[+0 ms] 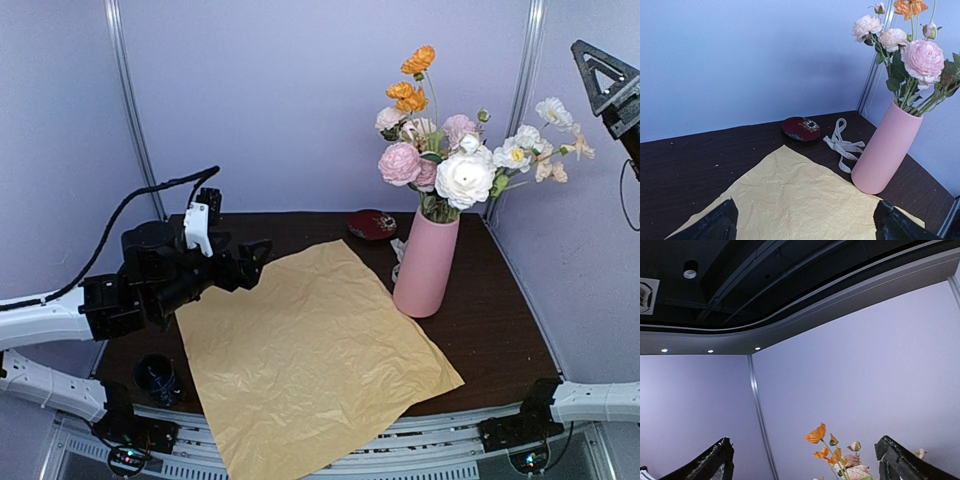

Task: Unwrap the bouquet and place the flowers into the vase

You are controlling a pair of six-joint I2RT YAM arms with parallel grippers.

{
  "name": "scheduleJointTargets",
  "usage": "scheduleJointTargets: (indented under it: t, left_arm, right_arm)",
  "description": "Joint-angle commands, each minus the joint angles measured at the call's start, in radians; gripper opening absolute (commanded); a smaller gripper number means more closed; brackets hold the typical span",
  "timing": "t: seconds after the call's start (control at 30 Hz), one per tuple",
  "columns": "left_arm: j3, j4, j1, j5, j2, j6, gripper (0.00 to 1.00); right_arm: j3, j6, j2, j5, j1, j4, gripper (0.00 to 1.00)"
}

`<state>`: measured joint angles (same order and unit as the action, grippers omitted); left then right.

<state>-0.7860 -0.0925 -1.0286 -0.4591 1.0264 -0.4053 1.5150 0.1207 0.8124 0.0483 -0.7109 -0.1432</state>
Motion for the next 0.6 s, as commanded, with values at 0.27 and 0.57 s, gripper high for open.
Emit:
scheduleJointTargets:
  t: [0.27, 0.57]
  left_arm:
    - [0.020, 0.011, 0.001, -0.071, -0.110, -0.012, 0.98]
    - [0.010, 0.112, 0.001, -0.165, -0.166, -0.085, 0.98]
  right_arm:
    - [-0.158, 0.128, -0.028, -0.536, 0.002, -0.121, 0.91]
    - [-0.305, 0.100, -0.217, -0.116, 0.002, 0.081, 0.98]
